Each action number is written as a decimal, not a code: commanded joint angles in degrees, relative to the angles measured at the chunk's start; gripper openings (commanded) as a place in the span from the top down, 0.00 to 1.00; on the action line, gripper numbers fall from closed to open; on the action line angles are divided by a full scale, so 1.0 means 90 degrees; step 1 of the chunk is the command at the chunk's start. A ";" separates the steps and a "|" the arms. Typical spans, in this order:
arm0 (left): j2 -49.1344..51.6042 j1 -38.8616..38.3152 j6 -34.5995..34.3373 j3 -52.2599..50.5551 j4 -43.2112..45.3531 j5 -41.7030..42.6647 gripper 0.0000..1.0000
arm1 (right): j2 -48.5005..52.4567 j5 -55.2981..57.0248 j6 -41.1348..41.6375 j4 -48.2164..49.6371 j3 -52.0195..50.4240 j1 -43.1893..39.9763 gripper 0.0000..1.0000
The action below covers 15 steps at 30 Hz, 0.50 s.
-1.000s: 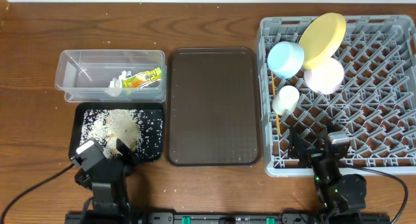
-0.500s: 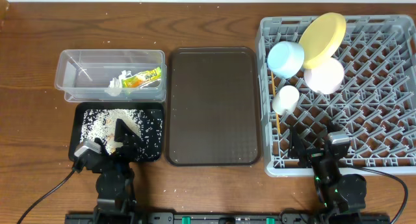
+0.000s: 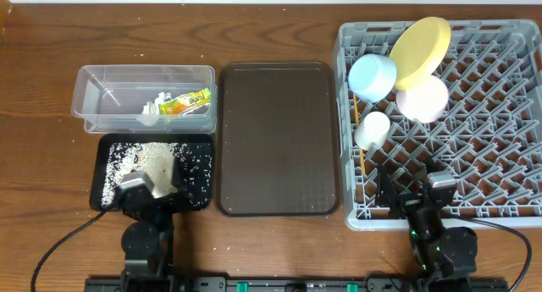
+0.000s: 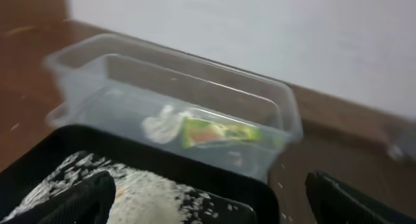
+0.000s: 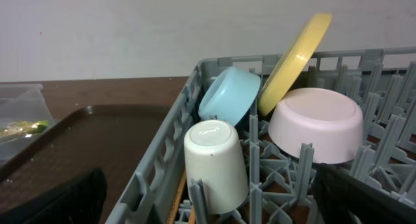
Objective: Sort waste into correct bins and load items into the dishwasher rack
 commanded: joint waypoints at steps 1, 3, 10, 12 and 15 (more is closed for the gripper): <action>-0.0056 0.0044 0.0952 -0.0219 0.0010 0.0930 0.04 | -0.0029 0.0063 0.0002 -0.0029 -0.0007 0.0051 0.01; -0.0056 0.0041 0.0884 -0.0219 0.0032 0.1030 0.04 | -0.0029 0.0063 0.0002 -0.0032 -0.0007 0.0051 0.01; -0.0056 0.0041 0.0617 -0.0221 0.0034 0.1039 0.04 | -0.0029 0.0063 0.0002 -0.0029 -0.0007 0.0051 0.01; -0.0056 0.0041 0.0617 -0.0221 0.0034 0.1037 0.04 | -0.0029 0.0063 0.0002 -0.0029 -0.0007 0.0051 0.01; -0.0056 0.0041 0.0619 -0.0221 0.0034 0.1039 0.04 | -0.0029 0.0063 0.0002 -0.0032 -0.0007 0.0051 0.01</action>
